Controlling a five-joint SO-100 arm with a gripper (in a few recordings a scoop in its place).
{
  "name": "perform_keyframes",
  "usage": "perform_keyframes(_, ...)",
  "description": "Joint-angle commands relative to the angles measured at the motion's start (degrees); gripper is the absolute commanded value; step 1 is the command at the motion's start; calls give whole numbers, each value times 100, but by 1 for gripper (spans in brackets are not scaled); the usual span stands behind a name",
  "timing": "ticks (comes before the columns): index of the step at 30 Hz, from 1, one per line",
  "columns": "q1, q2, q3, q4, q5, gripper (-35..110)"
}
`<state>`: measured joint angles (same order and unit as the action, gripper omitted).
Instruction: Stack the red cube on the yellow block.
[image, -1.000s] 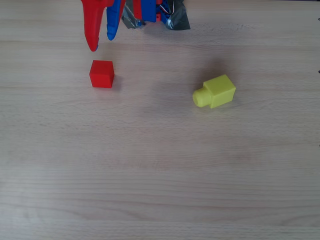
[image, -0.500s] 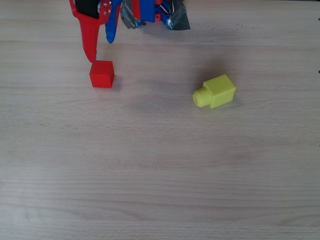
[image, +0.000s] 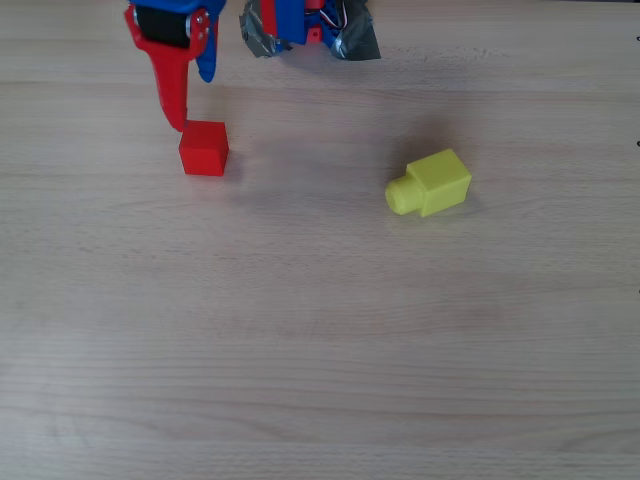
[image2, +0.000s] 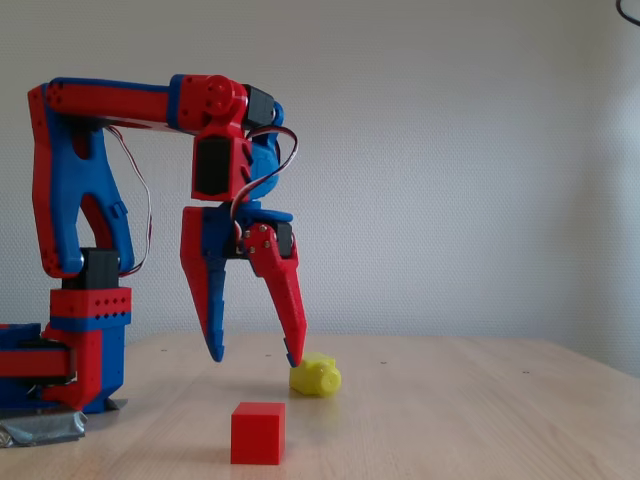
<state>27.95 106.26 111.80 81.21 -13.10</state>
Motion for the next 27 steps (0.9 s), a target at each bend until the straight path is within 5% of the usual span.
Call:
perform_keyframes(1,325,26,-299,26,-193,28)
perform_keyframes(27,-167,-519,264,-712,-554,31)
